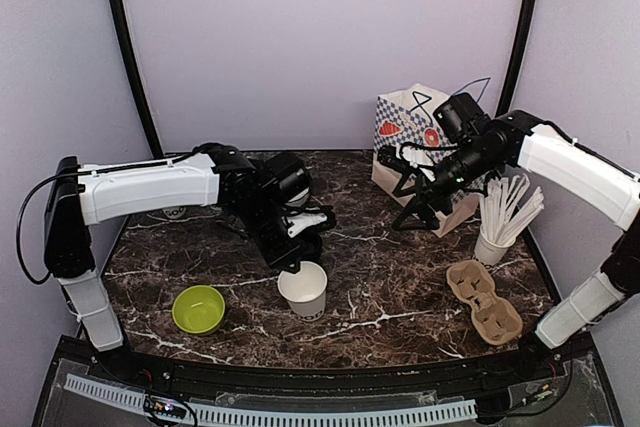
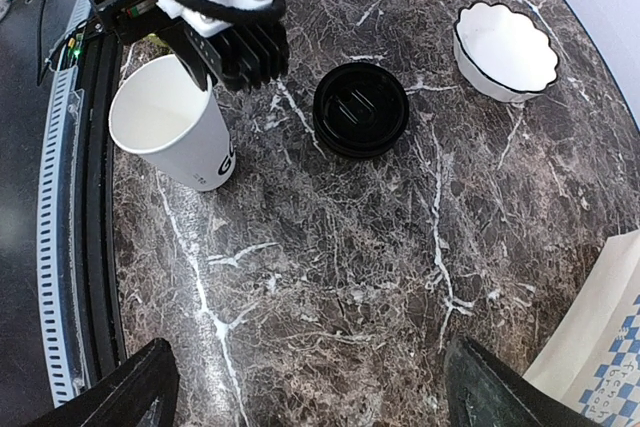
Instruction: Pack the takeout coffee
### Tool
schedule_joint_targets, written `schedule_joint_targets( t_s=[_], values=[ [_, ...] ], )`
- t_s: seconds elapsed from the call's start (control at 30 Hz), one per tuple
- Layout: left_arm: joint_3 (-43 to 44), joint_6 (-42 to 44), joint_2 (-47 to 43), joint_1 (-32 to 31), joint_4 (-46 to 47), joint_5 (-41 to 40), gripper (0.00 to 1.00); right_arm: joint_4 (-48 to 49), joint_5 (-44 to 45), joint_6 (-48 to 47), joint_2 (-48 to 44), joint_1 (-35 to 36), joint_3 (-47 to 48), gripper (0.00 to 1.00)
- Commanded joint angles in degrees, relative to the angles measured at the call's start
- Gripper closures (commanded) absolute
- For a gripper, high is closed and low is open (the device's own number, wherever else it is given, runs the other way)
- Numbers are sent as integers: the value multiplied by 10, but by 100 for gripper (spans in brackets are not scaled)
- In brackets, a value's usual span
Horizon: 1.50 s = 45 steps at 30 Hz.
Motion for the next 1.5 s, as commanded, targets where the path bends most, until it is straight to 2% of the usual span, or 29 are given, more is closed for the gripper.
schedule_joint_targets(
  t_s=[0.0, 0.27, 0.33, 0.43, 0.6, 0.73, 0.8, 1.03, 1.13, 1.47],
  values=[
    [54, -8, 36, -15, -17, -8, 100, 11, 0, -2, -11, -4, -2, 7],
    [139, -6, 105, -30, -48, -24, 99, 18, 11, -1, -29, -6, -22, 7],
    [150, -3, 115, -35, -55, -23, 94, 20, 10, -1, -33, -8, -26, 7],
    [163, -2, 124, -41, -66, -35, 80, 20, 10, 0, -37, -9, -29, 7],
    [211, -7, 119, -42, -101, -54, 69, 19, 7, 1, -37, -10, -28, 7],
    [234, -15, 86, -41, -102, -99, 63, 20, 3, 1, -35, -10, -28, 7],
    [235, -34, 71, -34, -90, -160, 60, 21, 1, 2, -33, -10, -26, 7],
    [273, -153, 127, 38, -91, -264, 59, 47, 36, 26, -22, -11, -22, 7],
    [282, -204, 151, 57, -80, -248, 59, 52, 52, 31, -22, -11, -26, 7],
    [280, -236, 218, 96, -77, -212, 50, 54, 55, 33, -20, -12, -32, 7]
  ],
)
